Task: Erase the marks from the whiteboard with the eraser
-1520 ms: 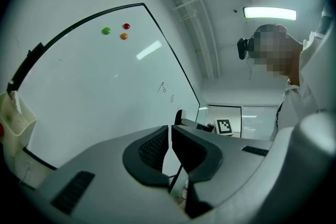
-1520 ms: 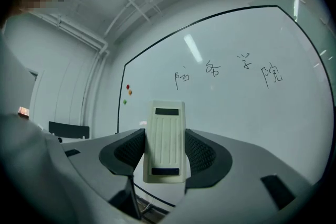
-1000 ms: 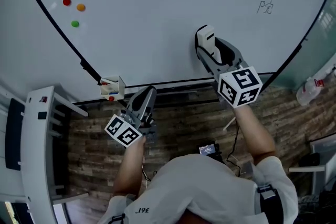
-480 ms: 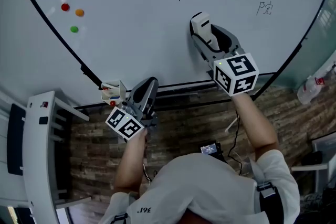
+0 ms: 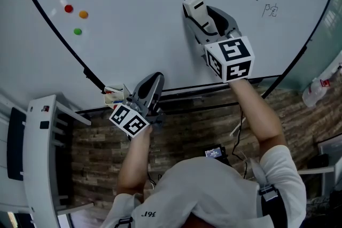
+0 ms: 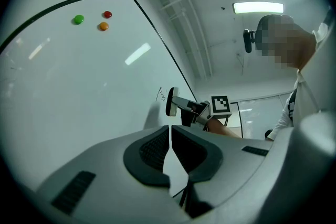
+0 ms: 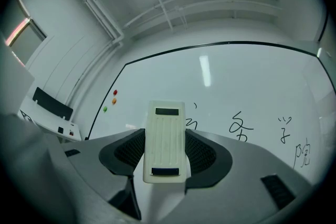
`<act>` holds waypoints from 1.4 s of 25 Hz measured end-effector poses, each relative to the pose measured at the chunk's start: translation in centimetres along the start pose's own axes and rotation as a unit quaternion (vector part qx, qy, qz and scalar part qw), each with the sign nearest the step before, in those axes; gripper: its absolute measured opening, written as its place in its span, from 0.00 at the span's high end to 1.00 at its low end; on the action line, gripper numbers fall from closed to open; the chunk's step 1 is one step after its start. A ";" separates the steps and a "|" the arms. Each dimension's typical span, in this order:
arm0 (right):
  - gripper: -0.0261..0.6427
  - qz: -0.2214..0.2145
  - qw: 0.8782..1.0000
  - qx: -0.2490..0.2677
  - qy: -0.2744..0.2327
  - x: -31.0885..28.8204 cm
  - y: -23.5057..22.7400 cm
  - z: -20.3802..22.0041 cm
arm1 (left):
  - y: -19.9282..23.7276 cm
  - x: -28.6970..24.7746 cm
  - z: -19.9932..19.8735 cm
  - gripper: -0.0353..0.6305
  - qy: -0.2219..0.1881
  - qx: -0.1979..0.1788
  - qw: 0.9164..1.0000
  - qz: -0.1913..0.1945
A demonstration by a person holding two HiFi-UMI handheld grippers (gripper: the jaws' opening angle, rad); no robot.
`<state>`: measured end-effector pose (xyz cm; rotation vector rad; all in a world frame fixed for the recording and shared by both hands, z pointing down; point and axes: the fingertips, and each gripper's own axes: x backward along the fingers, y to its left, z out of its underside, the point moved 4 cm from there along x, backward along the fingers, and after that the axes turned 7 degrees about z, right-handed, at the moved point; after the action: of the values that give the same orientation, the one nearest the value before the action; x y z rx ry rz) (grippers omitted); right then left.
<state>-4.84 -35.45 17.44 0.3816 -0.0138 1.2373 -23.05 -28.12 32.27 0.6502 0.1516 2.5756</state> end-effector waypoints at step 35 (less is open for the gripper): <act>0.58 0.175 0.977 0.118 0.030 -7.5 3.0 -2.9 | 0.1 3.1 -0.1 0.93 0.004 0.018 1.000 0.000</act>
<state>-10.68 -40.63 13.99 0.5643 0.1246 1.6046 -25.54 -26.67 33.53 0.6522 0.2014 2.5807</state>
